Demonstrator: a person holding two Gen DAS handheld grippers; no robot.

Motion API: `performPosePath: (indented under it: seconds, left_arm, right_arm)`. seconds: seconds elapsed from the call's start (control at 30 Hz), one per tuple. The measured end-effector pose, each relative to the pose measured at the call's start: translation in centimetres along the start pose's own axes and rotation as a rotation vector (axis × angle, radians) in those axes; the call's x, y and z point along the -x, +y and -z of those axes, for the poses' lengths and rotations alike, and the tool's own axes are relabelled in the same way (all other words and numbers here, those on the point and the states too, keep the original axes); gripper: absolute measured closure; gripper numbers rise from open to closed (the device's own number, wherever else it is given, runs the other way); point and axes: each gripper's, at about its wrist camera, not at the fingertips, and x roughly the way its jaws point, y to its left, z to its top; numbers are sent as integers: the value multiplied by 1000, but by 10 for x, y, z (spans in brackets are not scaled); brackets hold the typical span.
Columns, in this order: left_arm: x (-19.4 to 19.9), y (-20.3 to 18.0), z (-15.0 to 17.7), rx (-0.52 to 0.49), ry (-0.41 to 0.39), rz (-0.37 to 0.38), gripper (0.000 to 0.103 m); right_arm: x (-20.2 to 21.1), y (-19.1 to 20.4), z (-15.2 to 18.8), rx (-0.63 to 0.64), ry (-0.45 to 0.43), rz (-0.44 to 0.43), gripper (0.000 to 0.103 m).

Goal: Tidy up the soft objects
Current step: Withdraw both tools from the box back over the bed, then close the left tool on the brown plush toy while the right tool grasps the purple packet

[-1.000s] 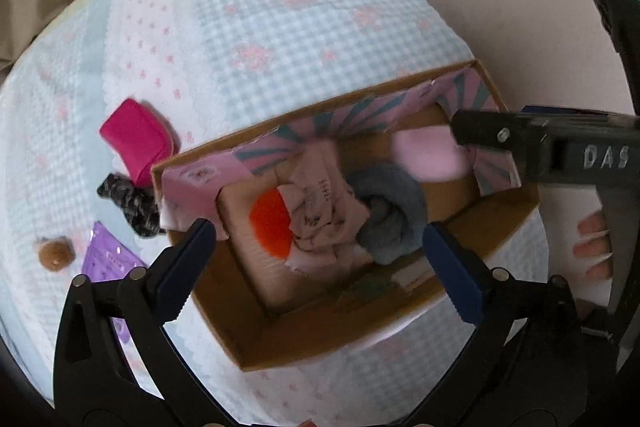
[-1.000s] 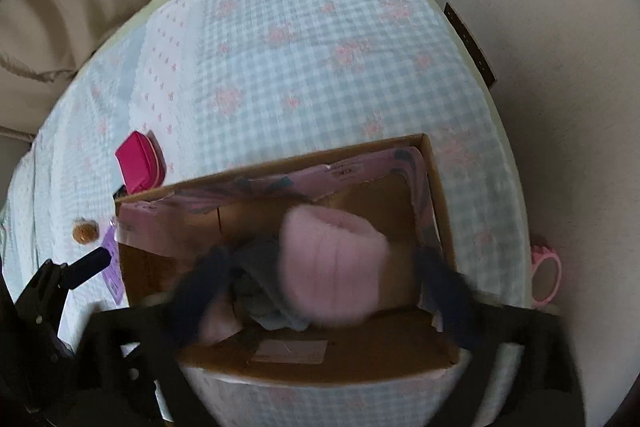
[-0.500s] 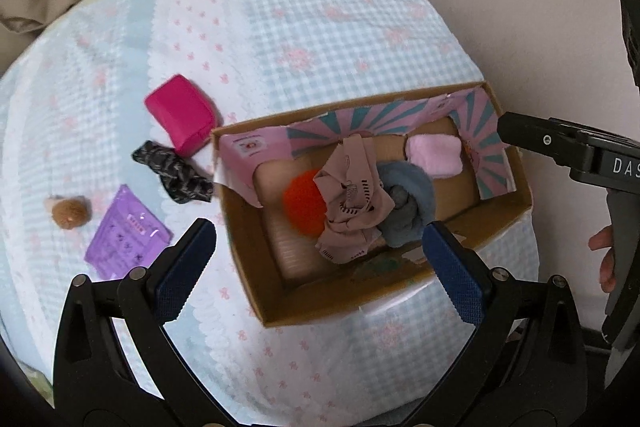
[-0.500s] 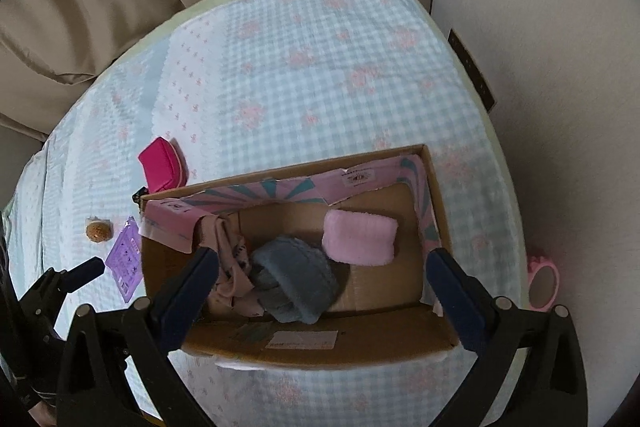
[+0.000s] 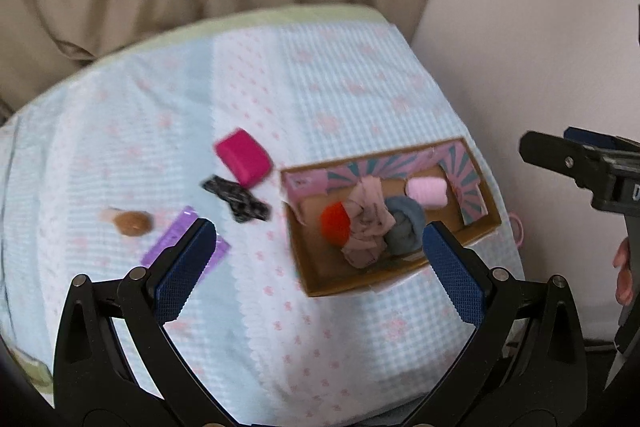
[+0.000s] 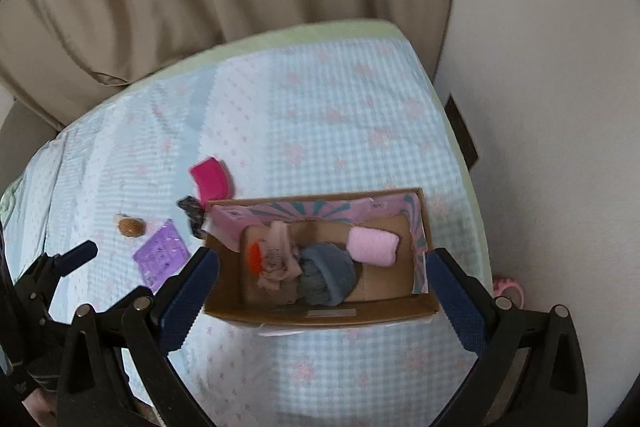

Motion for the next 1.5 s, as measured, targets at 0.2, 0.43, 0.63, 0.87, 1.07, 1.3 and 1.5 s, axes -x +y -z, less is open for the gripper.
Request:
performPosePath:
  seconds: [0.2,0.43,0.63,0.87,1.07,1.3,1.5]
  left_arm:
    - [61,37,12,70,-105,-62,0]
    - [103,70,29,119,-162,-130,0]
    - [119,98,50,126,-164,-183,0]
    - [111,135,71,98,-152,-203,0]
    - [98,185,78,20,-135,-140,0]
    - [68,252,68,-108,-90,-42,0]
    - [30,295,55,-241,-56,16,0]
  right_arm:
    - [53,40,11,83,-104,-39,0]
    - [82,73,22,120,-148,-85,0]
    - [83,99,25,130,-170,-110,0]
    - [65,140,36,129,-142,-151,0]
    - [47,187,48,88,-89,-132,0]
    - [22,237,53,-57,-58,-65,0]
    - [-24,273,54,-213,1,-38,0]
